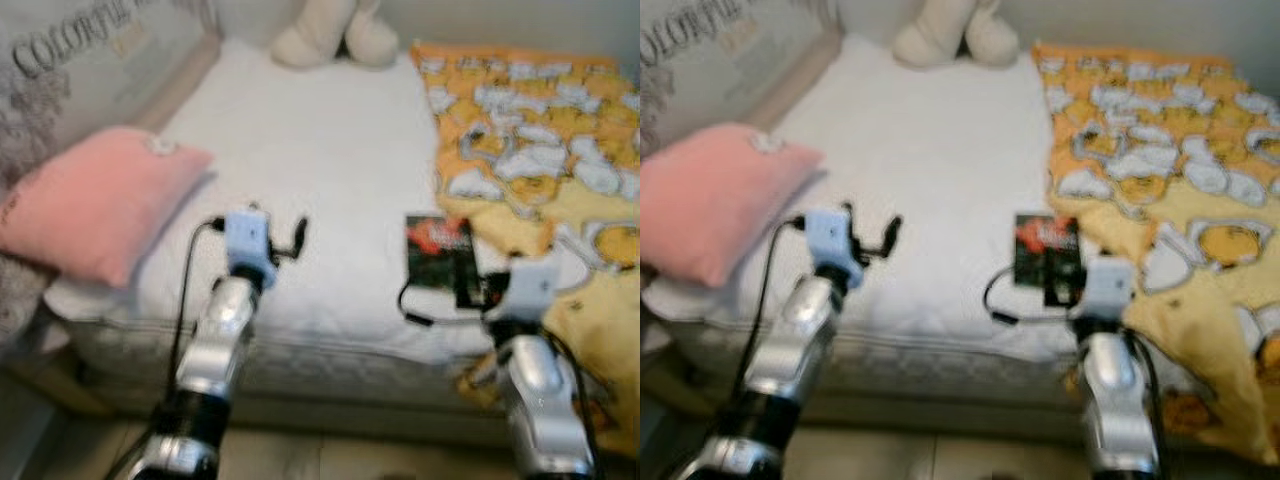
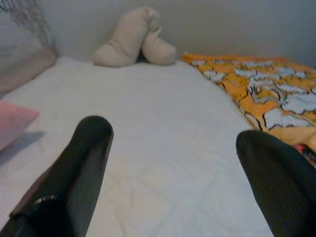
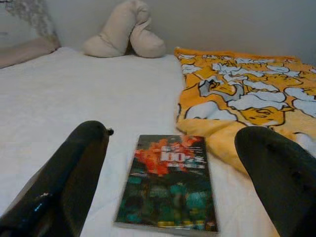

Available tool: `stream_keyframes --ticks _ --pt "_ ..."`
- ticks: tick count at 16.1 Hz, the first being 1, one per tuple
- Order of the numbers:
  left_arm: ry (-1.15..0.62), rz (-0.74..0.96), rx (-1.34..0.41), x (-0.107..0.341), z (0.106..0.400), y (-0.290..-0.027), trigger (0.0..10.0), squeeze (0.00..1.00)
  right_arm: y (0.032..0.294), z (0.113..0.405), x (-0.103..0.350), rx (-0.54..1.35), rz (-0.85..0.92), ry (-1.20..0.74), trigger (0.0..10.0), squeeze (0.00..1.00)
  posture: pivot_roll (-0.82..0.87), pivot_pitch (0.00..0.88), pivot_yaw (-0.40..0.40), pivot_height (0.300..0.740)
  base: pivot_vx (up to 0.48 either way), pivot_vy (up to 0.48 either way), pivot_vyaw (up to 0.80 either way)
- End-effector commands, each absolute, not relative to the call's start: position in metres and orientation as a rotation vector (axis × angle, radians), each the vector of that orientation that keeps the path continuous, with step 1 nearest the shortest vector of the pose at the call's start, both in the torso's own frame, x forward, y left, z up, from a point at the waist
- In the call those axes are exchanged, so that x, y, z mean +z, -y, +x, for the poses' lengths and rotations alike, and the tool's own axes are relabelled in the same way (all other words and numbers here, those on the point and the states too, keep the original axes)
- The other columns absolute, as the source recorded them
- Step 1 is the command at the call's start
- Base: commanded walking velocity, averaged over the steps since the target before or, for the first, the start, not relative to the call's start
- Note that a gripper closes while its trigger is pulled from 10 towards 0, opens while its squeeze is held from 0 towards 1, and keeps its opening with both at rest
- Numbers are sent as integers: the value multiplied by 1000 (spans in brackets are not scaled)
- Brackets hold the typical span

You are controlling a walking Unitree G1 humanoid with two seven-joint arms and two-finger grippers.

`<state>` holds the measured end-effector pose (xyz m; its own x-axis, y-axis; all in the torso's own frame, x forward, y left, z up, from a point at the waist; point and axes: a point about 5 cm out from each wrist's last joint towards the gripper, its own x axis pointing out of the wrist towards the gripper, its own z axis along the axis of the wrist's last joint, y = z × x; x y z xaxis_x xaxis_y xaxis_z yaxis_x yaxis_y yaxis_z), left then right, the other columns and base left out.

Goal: Clean up the room

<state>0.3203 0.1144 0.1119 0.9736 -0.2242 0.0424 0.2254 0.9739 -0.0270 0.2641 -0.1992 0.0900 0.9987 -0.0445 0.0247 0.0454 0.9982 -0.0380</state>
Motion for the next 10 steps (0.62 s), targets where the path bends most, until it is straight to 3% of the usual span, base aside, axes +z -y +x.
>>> stream_keyframes --ticks 1,4,10 --pt "42 -26 -250 113 321 -108 10000 0 204 264 93 -56 -46 33 10000 0 -107 0 27 740 0 -435 0" --pt "30 -3 -233 111 323 -110 10000 0 202 264 88 -63 -46 1 10000 0 -107 0 30 740 80 -427 -231" --pt "13 15 -233 110 329 -111 10000 0 206 262 84 -79 -45 -6 10000 0 -107 0 37 740 0 0 -625"
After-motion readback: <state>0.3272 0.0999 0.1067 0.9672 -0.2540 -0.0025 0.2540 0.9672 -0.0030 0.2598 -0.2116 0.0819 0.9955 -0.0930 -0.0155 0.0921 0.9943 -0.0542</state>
